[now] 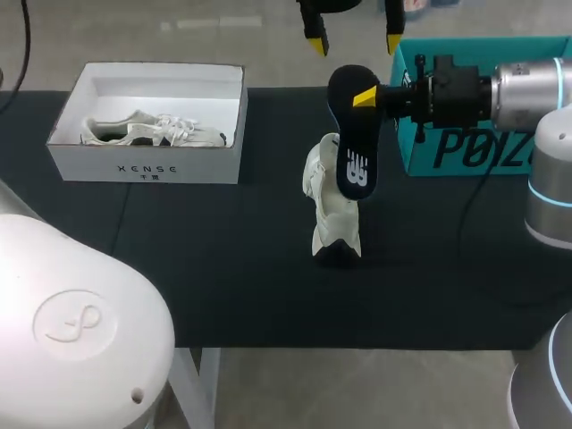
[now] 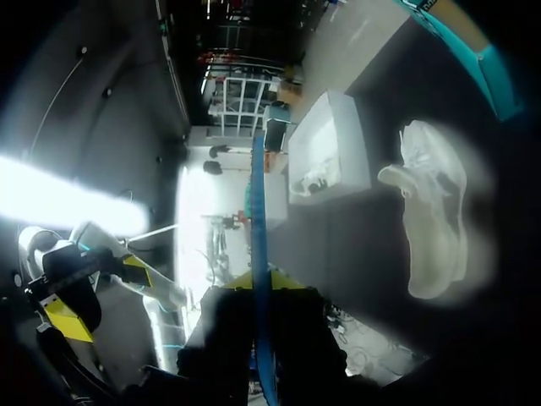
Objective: Take the shoe out of the shoebox, open the shoe tongue, remove and reinsert the insole, then place the shoe into the shoebox
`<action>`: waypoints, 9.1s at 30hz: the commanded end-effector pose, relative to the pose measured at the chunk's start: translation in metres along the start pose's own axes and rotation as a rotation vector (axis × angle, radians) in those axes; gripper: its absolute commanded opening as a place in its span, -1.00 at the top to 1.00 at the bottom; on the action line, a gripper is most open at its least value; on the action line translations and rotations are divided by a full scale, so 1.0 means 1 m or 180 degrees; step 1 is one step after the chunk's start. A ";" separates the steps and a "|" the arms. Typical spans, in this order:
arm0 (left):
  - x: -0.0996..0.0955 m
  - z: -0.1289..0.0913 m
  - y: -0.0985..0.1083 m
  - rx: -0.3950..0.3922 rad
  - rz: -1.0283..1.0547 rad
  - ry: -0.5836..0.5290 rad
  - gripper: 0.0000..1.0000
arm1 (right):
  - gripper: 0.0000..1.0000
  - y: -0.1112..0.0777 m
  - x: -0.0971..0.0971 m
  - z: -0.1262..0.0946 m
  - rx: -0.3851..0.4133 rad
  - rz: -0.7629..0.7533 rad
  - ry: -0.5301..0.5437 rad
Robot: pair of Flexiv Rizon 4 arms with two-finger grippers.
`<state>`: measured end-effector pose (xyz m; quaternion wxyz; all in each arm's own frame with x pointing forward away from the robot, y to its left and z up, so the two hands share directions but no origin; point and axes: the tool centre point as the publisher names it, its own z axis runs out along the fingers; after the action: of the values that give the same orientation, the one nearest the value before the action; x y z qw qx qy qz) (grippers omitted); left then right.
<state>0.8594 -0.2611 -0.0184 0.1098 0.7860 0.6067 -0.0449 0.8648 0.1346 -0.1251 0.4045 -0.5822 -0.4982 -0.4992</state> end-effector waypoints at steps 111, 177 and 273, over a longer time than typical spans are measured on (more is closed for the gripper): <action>0.003 0.030 0.004 -0.0954 -0.0589 -0.4036 0.11 | 1.00 -0.007 0.065 -0.028 0.0114 -0.0026 0.0599; 0.045 0.040 -0.031 -0.0541 -0.1537 -0.3732 1.00 | -1.00 0.079 -0.056 -0.222 -0.0061 -0.0258 -0.1596; 0.050 0.229 -0.091 0.1164 -0.2367 -0.2409 1.00 | -1.00 0.081 -0.051 -0.245 0.0420 -0.0422 -0.1748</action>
<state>0.7927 -0.2472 -0.2514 0.1622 0.4495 0.7585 -0.4431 0.9006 -0.1256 -0.1312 0.2585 -0.6332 -0.6572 -0.3166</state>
